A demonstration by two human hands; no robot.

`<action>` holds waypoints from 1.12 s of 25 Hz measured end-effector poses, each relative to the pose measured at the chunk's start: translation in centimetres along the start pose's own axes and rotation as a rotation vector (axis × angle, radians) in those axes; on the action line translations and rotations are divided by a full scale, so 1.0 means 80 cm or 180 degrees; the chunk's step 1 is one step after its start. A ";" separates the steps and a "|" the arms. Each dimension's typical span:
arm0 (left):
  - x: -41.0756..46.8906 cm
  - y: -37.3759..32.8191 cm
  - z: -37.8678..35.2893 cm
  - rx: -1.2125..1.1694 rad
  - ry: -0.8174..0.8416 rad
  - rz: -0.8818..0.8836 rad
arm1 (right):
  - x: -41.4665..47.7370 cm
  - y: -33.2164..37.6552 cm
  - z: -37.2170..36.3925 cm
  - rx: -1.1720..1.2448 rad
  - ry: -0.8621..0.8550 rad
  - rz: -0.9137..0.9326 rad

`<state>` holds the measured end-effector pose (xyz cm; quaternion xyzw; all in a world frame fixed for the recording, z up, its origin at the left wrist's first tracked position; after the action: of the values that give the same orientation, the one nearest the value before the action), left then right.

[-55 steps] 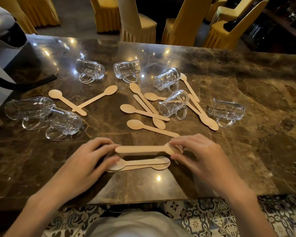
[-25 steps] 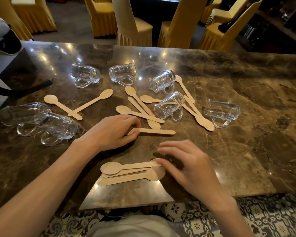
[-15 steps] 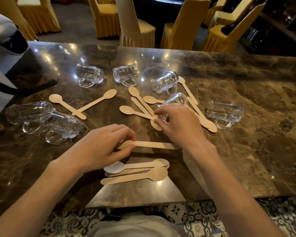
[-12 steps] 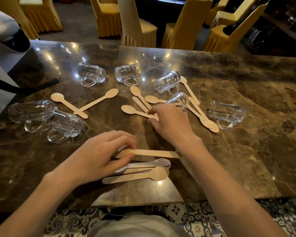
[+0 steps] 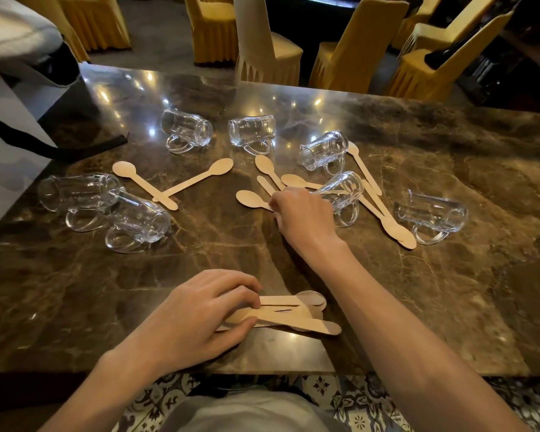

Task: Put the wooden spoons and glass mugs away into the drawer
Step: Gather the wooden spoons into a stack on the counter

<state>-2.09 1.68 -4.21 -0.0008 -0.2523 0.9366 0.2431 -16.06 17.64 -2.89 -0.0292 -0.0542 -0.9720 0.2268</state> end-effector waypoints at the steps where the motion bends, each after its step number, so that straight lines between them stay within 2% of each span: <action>1: -0.001 0.001 -0.002 0.0017 -0.0007 0.0007 | 0.000 0.001 0.000 -0.0006 -0.0039 0.0018; 13: -0.007 0.011 -0.008 -0.0037 -0.0066 0.0126 | -0.046 0.003 0.033 0.0774 -0.0654 0.0218; 16: -0.006 0.018 0.007 -0.0072 -0.0143 0.0196 | -0.082 0.009 0.048 0.0933 -0.0578 0.0277; 20: 0.010 0.043 0.051 0.0034 -0.0581 0.0400 | -0.133 0.026 0.051 0.1023 -0.0270 0.0436; 24: 0.047 0.084 0.092 0.0259 -0.0934 0.1067 | -0.163 0.042 0.038 0.0847 -0.0261 0.0728; 28: 0.099 0.130 0.102 0.0810 -0.0452 0.2007 | -0.172 0.046 0.022 0.0867 -0.0240 0.0923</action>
<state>-14.78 -6.43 -1.03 0.0168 -0.1371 0.9873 -0.0783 -2.05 20.55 -1.96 -0.0422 -0.1889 -0.9110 0.3641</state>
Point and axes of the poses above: each hand's wrist, its own x-axis towards the middle knuckle, its own z-axis out of the back of the hand, y = z × x, the point moved 1 cm from there along x, towards the middle knuckle, and after that the axes turned 7 degrees about z, right-handed, at the moved point
